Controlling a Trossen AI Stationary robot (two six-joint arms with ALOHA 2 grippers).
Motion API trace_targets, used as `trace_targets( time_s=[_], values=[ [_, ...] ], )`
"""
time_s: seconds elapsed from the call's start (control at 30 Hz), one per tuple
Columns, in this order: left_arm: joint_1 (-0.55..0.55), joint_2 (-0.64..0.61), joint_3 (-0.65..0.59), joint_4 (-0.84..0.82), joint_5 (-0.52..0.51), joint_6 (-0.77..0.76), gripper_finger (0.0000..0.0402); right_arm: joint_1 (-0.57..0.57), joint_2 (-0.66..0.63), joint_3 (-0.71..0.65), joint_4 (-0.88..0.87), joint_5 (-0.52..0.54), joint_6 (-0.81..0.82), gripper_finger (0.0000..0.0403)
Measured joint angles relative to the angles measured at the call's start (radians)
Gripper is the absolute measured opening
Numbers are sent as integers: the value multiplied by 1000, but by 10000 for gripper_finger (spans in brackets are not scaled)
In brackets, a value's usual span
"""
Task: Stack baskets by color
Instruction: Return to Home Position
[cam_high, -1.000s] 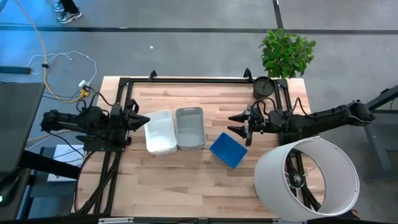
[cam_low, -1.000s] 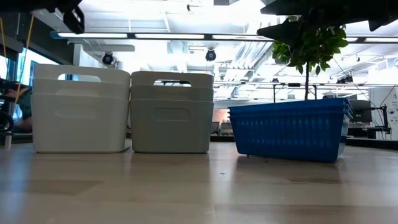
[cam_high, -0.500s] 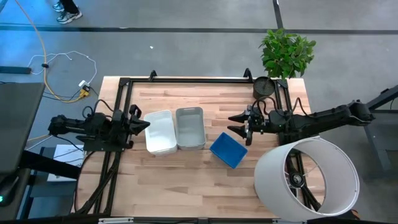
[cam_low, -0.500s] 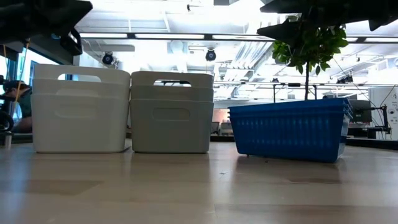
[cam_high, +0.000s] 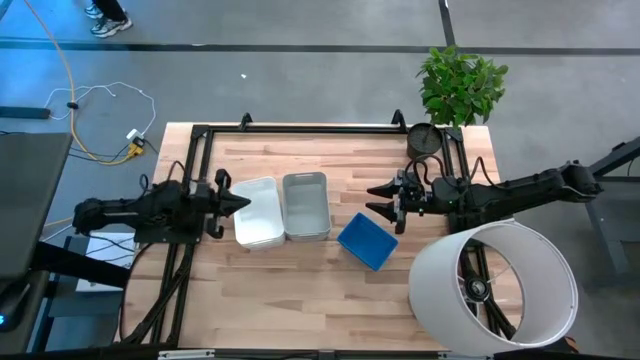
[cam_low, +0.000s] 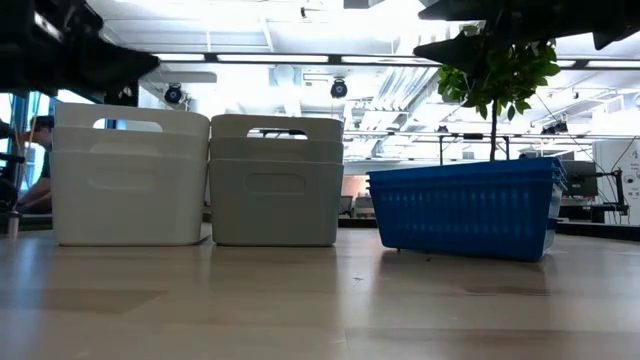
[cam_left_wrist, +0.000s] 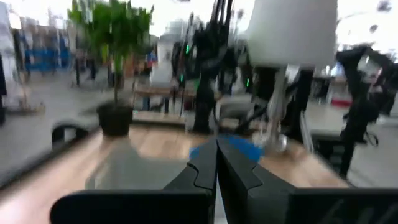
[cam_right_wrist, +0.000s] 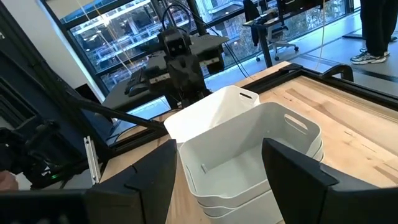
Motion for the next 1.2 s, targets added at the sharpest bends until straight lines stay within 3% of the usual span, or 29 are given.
trace_targets(
  time_s=[0.17,0.23,0.47,0.73,0.87,1.03,1.13,1.2],
  values=[
    [40,0,1,-21,110,-97,0,0,0,0,-19,0,-1,222],
    [36,0,1,-36,111,-149,0,0,0,0,-32,0,-1,222],
    [-48,-1,1,-96,-92,-145,0,0,0,0,-35,0,-9,222],
    [-98,0,1,-91,-153,-13,0,0,0,0,-36,-3,-22,215],
    [-98,0,1,-91,-149,-15,0,0,-12,0,-52,-38,-1,175],
    [-98,0,1,-92,-141,-37,0,0,-71,0,-162,-82,-6,86],
    [-98,0,1,-92,-141,-37,0,10,-124,-6,-253,-94,-86,21],
    [-98,0,1,-92,-141,-37,0,24,-165,-26,-286,-93,-126,9]
  ],
)
